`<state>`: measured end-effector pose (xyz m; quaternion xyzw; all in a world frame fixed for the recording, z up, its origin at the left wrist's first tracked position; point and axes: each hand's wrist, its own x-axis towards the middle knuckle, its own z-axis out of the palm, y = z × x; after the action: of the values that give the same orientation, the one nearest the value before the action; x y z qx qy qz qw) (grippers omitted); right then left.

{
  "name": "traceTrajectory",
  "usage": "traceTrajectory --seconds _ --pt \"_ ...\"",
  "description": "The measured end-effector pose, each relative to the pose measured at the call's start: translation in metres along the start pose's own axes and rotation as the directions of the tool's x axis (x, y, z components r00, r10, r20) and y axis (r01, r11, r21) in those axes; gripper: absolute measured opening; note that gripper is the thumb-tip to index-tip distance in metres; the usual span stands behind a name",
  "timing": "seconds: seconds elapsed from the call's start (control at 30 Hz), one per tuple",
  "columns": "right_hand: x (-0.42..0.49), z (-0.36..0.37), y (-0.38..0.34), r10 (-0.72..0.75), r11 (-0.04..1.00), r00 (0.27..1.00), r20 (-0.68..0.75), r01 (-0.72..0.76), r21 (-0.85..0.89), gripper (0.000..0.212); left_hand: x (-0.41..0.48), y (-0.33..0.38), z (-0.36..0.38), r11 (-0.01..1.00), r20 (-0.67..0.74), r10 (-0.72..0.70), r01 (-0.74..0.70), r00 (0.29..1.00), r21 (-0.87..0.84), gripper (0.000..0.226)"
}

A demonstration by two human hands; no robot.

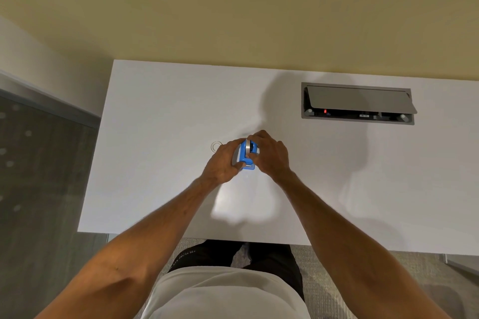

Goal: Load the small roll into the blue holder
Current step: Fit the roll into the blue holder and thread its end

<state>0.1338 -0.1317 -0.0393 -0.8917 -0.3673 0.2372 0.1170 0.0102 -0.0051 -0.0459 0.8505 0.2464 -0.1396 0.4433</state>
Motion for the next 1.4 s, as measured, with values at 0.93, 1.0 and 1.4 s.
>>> traceTrajectory --seconds 0.93,1.0,1.4 --pt "-0.010 0.007 0.014 0.021 0.980 0.998 -0.051 -0.010 0.197 0.042 0.005 0.016 -0.003 0.998 -0.090 0.052 -0.051 0.995 0.023 0.057" --pt "-0.009 0.007 0.011 -0.013 0.982 0.996 -0.089 0.030 0.189 0.035 0.007 0.013 -0.001 0.997 -0.095 0.064 -0.059 0.993 0.055 0.048" --pt "0.005 0.002 0.011 -0.123 0.991 0.990 -0.068 0.126 0.044 0.032 0.011 0.010 0.003 0.992 -0.122 0.036 -0.022 0.992 0.121 0.045"
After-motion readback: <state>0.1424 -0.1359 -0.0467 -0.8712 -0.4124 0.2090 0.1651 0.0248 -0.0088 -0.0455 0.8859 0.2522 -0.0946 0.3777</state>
